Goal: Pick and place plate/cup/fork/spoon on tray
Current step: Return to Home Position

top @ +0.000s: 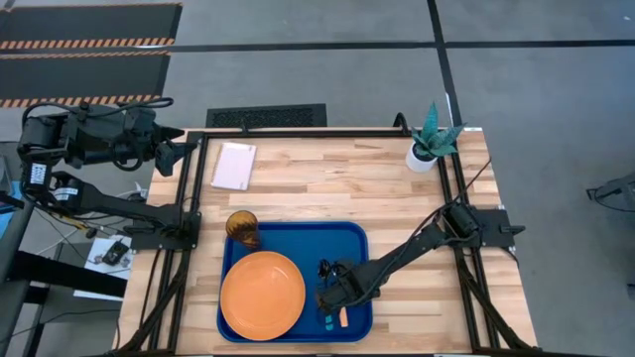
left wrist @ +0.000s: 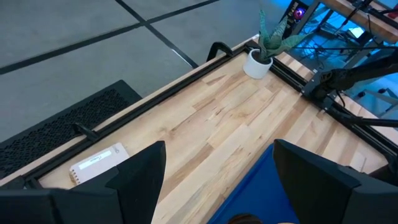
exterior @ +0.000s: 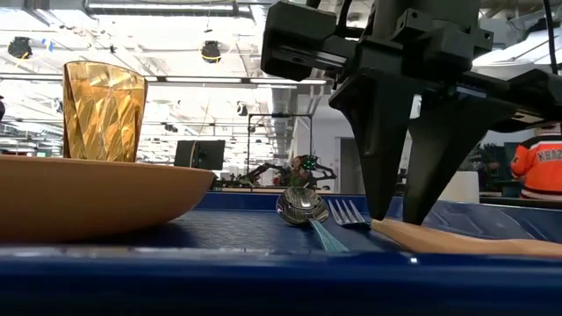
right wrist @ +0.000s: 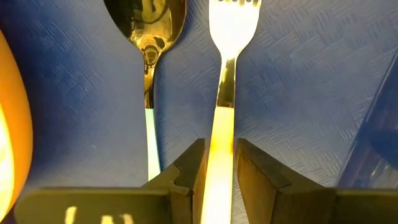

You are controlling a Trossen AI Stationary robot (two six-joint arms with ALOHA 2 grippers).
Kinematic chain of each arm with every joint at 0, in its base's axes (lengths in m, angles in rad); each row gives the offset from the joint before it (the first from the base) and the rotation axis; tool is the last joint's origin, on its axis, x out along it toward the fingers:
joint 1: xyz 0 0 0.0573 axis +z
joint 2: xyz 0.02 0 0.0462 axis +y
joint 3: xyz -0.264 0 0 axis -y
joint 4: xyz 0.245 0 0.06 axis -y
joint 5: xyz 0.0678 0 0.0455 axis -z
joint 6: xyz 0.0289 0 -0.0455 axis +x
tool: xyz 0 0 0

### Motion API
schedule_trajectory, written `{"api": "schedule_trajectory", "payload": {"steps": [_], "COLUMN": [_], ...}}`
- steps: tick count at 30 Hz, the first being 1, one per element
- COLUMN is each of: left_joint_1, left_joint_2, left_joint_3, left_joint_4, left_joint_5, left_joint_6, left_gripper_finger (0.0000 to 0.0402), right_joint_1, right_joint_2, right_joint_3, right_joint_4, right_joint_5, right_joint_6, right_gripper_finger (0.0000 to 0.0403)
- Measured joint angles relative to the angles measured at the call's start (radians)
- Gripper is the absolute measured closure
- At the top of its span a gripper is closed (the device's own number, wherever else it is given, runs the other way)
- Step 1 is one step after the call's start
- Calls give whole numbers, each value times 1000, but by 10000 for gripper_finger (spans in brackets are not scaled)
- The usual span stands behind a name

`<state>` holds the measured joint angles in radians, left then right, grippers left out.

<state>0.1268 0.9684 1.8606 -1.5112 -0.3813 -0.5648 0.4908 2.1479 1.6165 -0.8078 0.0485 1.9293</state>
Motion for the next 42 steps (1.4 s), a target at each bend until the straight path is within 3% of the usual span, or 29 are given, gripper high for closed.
{"api": "schedule_trajectory", "payload": {"steps": [16,20,25,30,33,37,40,42], "left_joint_1": [0,0,0,0,0,0,0,0], "left_joint_2": [0,0,0,1,8,18,20,15], "left_joint_3": [0,0,0,0,0,0,0,0], "left_joint_4": [1,2,2,3,1,13,90,187], "left_joint_5": [-9,4,61,86,52,11,-41,4], "left_joint_6": [-18,-52,-75,-145,-148,-162,-84,12], "left_gripper_finger": [120,120,120,120,120,120,120,120], "right_joint_1": [-11,-23,-53,-105,-140,-164,-170,-178], "right_joint_2": [-61,-137,-272,-451,-562,-693,-787,-847], "right_joint_3": [-2,-1,-1,0,0,0,0,-2], "right_joint_4": [-46,-61,-65,-45,-47,-21,-15,-15], "right_joint_5": [29,138,374,506,516,692,804,811], "right_joint_6": [-63,-165,-353,-676,-851,-1012,-1129,-1191], "right_gripper_finger": [290,290,290,290,290,290,290,290]}}
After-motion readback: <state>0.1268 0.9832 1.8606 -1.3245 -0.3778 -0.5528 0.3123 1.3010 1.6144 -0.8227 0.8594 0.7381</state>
